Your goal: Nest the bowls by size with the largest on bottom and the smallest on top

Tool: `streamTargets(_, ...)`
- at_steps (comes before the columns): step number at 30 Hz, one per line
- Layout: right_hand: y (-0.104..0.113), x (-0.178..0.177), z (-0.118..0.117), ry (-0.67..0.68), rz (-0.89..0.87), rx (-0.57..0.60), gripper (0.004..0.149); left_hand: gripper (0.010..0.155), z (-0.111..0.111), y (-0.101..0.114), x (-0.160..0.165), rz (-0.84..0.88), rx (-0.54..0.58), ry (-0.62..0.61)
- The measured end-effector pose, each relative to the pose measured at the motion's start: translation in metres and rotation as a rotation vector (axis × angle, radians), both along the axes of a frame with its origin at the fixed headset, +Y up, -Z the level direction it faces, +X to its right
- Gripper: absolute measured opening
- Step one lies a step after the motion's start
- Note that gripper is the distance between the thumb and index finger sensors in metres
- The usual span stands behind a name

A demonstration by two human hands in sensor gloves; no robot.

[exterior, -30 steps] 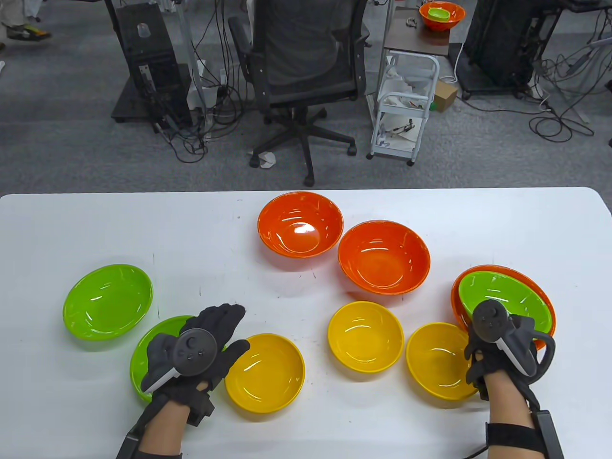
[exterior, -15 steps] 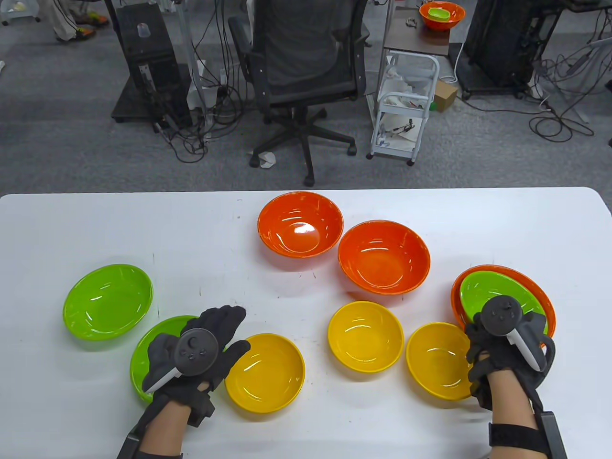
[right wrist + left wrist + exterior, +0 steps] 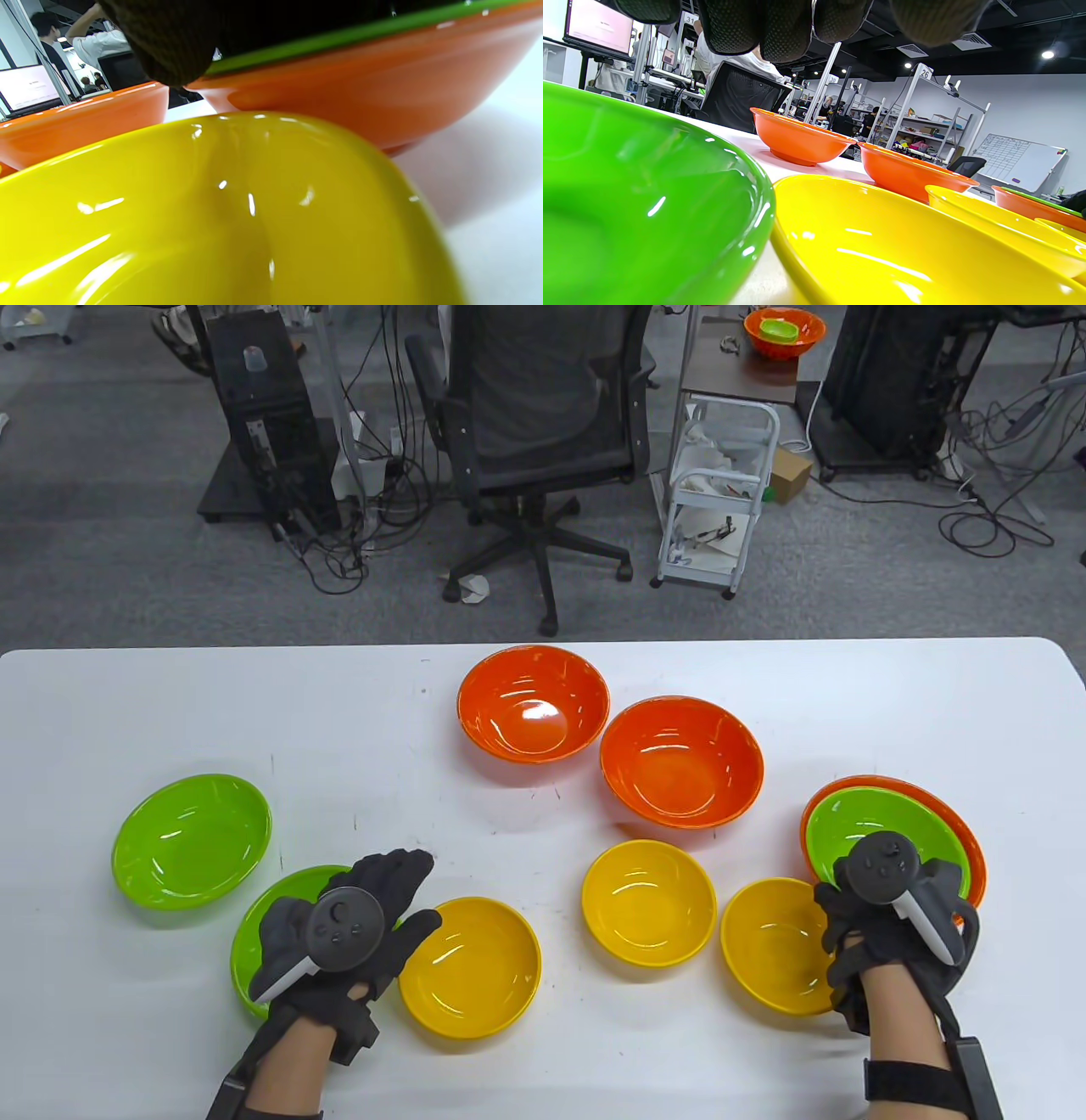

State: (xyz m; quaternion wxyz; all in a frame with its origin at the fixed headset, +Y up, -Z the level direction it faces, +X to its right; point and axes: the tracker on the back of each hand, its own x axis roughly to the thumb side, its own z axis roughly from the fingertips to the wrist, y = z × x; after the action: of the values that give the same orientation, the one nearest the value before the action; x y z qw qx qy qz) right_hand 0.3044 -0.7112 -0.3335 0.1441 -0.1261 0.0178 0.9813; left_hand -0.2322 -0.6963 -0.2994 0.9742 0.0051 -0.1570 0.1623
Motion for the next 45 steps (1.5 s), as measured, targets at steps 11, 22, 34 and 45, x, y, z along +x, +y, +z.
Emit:
streamTargets(11,0.018,-0.043,0.014,0.125,0.097,0.079,0.069,0.070,-0.001,0.001,-0.004,0.008,-0.005,0.007)
streamTargets(22,0.017,-0.091,0.023,0.268,0.105,-0.036,0.082,0.070,-0.001,0.001,-0.007,0.014,-0.013,0.018)
streamTargets(34,-0.004,-0.108,0.019,0.267,0.201,-0.219,0.084,0.070,-0.003,0.001,-0.005,0.033,-0.018,0.013)
streamTargets(45,-0.026,-0.113,0.029,0.267,0.207,-0.408,0.084,0.070,-0.002,-0.001,-0.007,0.026,-0.028,0.017)
